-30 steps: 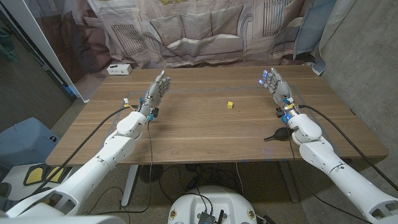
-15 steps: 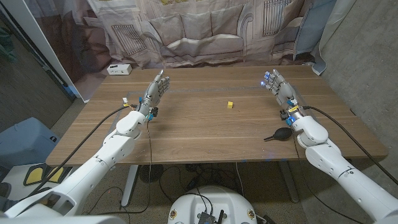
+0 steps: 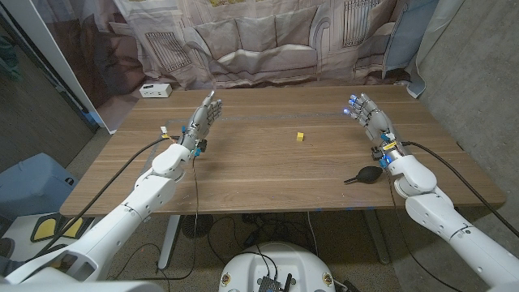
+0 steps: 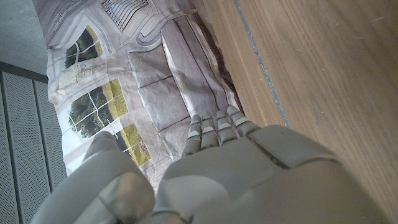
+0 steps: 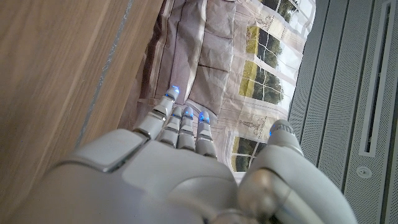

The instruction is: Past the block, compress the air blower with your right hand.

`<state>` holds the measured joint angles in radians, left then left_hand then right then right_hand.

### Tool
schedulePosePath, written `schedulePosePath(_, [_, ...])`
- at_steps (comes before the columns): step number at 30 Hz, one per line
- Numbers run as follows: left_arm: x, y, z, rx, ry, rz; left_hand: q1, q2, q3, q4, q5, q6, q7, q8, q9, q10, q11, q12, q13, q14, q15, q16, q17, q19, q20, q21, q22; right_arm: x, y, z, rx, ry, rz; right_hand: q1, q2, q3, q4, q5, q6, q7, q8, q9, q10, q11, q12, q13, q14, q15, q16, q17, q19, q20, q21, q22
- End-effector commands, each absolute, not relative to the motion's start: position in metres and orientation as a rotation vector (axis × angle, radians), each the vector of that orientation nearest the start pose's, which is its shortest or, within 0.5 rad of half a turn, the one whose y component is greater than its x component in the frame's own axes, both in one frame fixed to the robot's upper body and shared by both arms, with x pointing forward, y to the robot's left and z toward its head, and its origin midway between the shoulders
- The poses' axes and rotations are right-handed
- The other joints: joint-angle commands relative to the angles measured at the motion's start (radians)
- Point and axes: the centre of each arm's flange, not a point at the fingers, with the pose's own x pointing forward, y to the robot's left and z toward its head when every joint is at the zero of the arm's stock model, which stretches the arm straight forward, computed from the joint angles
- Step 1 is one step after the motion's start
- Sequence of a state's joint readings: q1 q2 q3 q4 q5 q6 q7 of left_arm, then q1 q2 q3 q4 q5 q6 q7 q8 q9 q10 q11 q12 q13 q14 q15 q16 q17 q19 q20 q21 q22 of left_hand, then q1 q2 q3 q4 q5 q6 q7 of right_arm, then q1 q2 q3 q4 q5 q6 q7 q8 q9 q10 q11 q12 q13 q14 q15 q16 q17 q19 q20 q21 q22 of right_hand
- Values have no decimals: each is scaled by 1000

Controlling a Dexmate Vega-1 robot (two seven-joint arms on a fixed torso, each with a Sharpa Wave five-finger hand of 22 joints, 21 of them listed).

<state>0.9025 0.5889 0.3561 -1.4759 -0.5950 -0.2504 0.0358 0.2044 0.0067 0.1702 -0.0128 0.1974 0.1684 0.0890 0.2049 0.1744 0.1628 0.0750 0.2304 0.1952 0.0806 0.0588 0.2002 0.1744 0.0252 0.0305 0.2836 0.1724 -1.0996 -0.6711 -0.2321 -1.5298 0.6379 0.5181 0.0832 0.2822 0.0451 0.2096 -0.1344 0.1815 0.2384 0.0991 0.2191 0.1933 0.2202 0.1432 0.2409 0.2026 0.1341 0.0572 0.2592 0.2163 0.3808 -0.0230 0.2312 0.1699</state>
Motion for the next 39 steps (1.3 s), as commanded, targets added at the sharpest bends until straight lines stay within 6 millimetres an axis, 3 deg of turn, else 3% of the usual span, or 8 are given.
schedulePosePath(1, [623, 278, -10, 59, -636, -218, 11, 1, 1, -7, 1, 17, -3, 5, 5, 15, 0, 6, 2, 15, 2, 1, 4, 1, 12, -7, 3, 543, -345, -38, -79, -814, 233, 6, -5, 0, -3, 1, 16, 2, 11, 4, 13, 7, 9, 2, 7, 4, 0, 4, 2, 7, -6, 2])
schedulePosePath(15, [616, 278, -8, 57, -657, -206, 15, 5, 2, -11, 1, 34, 0, 5, 5, 31, 2, 8, 2, 31, 2, 2, 4, 10, 16, -13, 4, 515, -356, -46, -86, -827, 210, 8, -8, -1, -5, 1, 11, -4, 6, 5, 10, 0, 5, 3, 3, 2, -5, 3, -1, 10, -12, 2])
schedulePosePath(39, [613, 277, -4, 69, -661, -202, 18, 9, 3, -15, -1, 38, 0, -1, 6, 34, 0, 5, 2, 40, 3, -1, 5, 14, 17, -24, 4, 491, -366, -61, -88, -834, 171, 11, -11, -3, -6, 2, 14, -6, 3, 4, 17, 0, 3, 3, 10, 1, -7, 2, 4, 11, -16, 2])
